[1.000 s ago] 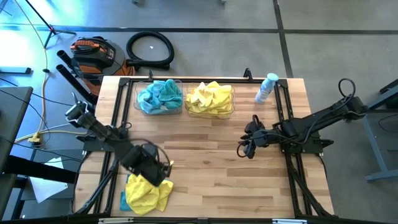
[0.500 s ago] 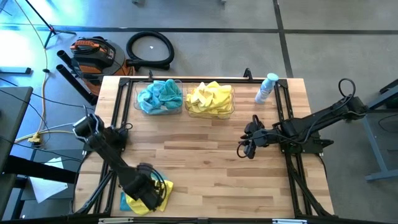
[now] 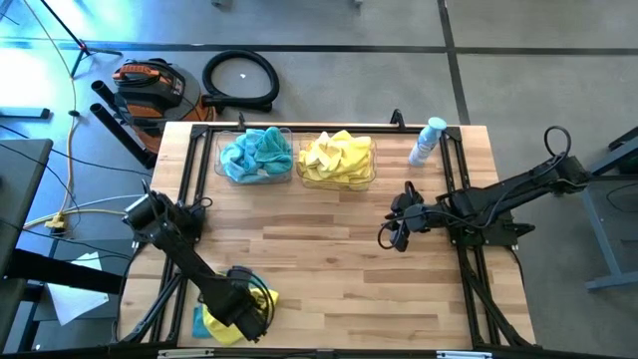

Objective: Sort microfiber towel by color & place in baskets
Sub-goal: Put the yellow towel into the right transparent bin

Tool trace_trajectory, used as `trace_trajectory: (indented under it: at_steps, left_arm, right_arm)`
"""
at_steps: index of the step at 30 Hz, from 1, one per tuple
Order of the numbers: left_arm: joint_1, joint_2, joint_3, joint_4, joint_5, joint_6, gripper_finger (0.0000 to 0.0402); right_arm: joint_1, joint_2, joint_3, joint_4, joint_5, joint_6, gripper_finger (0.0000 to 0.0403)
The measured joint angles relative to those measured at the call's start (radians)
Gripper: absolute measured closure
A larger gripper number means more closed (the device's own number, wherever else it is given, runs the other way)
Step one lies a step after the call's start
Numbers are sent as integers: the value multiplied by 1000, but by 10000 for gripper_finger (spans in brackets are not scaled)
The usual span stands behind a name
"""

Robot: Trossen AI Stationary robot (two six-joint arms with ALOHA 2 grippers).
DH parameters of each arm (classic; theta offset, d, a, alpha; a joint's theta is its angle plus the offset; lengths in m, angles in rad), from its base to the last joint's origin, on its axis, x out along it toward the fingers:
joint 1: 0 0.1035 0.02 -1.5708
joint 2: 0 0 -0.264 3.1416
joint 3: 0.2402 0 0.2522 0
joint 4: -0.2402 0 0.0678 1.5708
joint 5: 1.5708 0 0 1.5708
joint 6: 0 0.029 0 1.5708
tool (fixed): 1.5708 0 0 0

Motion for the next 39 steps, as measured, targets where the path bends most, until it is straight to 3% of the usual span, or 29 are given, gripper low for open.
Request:
trace_trajectory:
  at_steps: [6, 12, 17, 23, 28, 32, 36, 39]
  left_arm:
    - [8, -129, 0, -77, -87, -25, 400]
    - [15, -289, 0, -82, -400, 3, 401]
    - [52, -393, 0, -30, -697, 181, 401]
    - [180, -514, 0, 88, -884, 519, 401]
    - [372, -610, 0, 290, -861, 953, 401]
    - [556, -662, 1, 543, -768, 1333, 401]
    - [759, -671, 1, 753, -574, 1577, 401]
    - [908, -656, 2, 827, -397, 1642, 401]
  right_arm:
    - [0, 0, 0, -1, 0, -17, 276]
    - [0, 0, 0, 0, 0, -21, 276]
    - [0, 0, 0, 0, 0, -21, 276]
    - [0, 0, 0, 0, 4, -22, 276]
    - [0, 0, 0, 0, 22, -16, 276]
    - [-1, 0, 0, 0, 23, 13, 276]
    - [-10, 1, 0, -1, 25, 42, 276]
    - [-20, 1, 0, -3, 42, 79, 276]
